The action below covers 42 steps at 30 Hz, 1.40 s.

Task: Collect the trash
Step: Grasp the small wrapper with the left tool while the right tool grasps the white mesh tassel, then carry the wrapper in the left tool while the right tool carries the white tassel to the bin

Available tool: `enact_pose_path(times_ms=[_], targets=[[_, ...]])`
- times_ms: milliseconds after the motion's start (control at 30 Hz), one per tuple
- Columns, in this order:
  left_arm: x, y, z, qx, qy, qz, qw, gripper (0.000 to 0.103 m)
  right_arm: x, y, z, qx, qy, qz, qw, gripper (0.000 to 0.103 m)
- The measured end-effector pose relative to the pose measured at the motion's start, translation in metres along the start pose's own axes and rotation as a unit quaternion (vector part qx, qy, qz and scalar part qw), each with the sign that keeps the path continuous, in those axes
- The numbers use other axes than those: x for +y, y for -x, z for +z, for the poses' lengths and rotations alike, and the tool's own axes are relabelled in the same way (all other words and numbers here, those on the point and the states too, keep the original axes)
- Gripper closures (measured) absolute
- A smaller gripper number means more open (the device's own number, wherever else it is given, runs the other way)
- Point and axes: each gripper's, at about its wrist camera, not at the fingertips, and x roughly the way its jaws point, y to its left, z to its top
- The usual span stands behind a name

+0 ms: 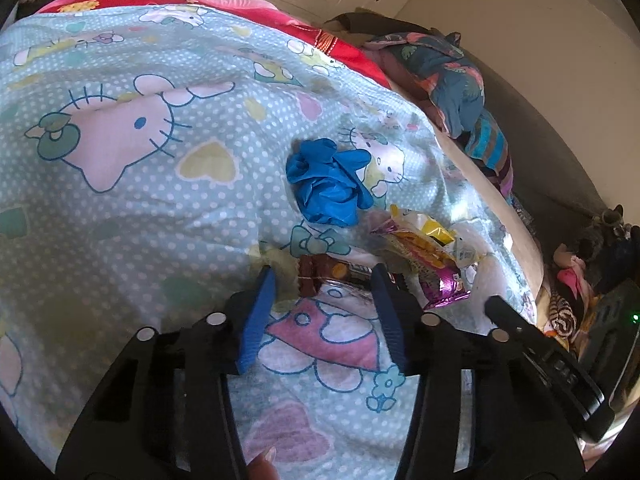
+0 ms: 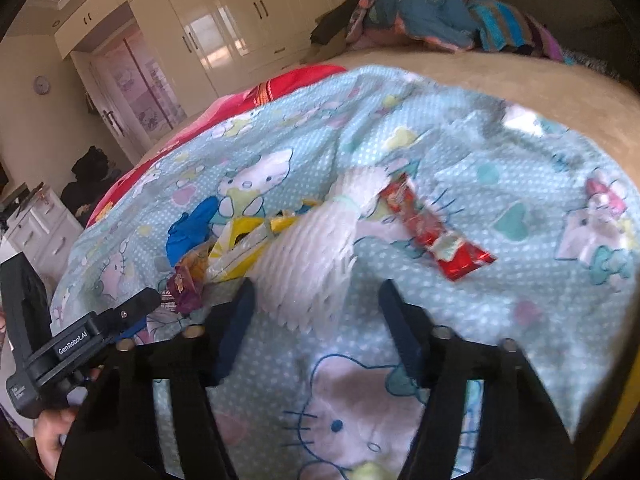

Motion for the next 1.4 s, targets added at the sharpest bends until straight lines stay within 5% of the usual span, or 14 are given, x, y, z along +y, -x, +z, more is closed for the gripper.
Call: enact_pose_path(times_ms=[67, 167, 500, 1067, 1400], targets=[[0.0, -0.001, 0.0, 0.002, -0.001, -0.001, 1.0, 0.069, 0.002, 0.002, -0.004, 0.001, 0.006, 0.008, 1.0, 0.078], [0.001, -0.001, -0.001, 0.005, 0.0, -0.005, 1.0, 0.076, 0.001, 0.012, -0.01, -0.009, 0.011, 0.009, 1.0, 0.086], [0.003, 0.012, -0.003, 0.005, 0.009, -0.034, 0.9994, 0.097, -0.004, 0.051, -0.03, -0.035, 0.02, -0.004, 0.999, 0.087], [-0.029, 0.082, 0.008, -0.053, -0.039, -0.092, 0.9935, 0.103, 0.044, 0.089, -0.044, -0.065, 0.123, 0.016, 0.99, 0.087], [-0.065, 0.118, 0.012, -0.089, -0.083, -0.124, 0.9848, 0.103, 0.06, 0.122, -0.043, -0.083, 0.136, 0.08, 0.984, 0.087]])
